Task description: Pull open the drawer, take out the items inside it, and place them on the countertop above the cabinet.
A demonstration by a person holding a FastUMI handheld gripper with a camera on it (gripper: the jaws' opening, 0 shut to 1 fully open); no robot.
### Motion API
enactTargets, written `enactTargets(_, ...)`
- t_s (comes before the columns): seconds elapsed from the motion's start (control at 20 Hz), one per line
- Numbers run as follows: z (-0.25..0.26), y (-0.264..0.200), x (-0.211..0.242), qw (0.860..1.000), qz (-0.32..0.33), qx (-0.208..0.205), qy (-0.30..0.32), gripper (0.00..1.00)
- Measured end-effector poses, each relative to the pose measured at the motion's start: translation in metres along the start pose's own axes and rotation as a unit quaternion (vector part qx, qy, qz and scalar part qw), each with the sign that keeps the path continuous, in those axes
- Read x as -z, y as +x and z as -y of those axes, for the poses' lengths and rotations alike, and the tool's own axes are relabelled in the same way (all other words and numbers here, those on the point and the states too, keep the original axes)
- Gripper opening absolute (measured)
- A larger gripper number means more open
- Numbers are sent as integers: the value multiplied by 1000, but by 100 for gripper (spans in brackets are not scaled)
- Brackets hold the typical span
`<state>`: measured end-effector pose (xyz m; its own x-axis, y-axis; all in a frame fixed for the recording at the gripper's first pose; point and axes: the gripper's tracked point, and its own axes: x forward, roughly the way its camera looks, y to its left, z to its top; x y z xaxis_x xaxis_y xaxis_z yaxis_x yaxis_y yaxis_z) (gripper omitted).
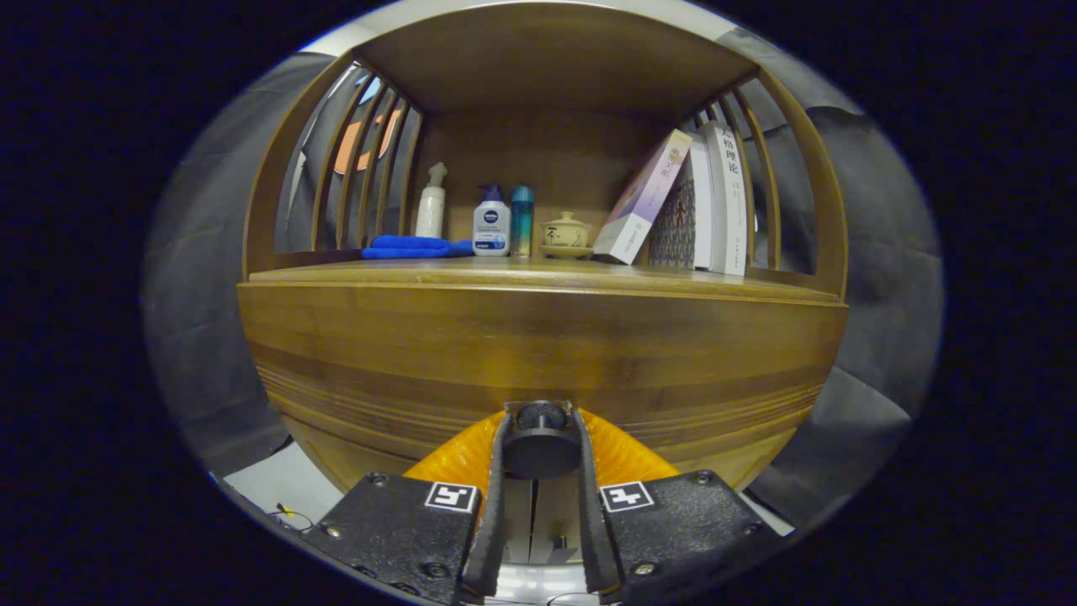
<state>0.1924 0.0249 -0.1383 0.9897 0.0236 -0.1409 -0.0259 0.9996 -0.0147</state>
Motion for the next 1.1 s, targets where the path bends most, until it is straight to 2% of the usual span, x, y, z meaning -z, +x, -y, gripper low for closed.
enactTargets(0.2, 0, -7, 2, 1000, -3, -1, -2, 37)
enactTargets(1.1, 3, -133, 40, 1000, 2, -2, 7, 36)
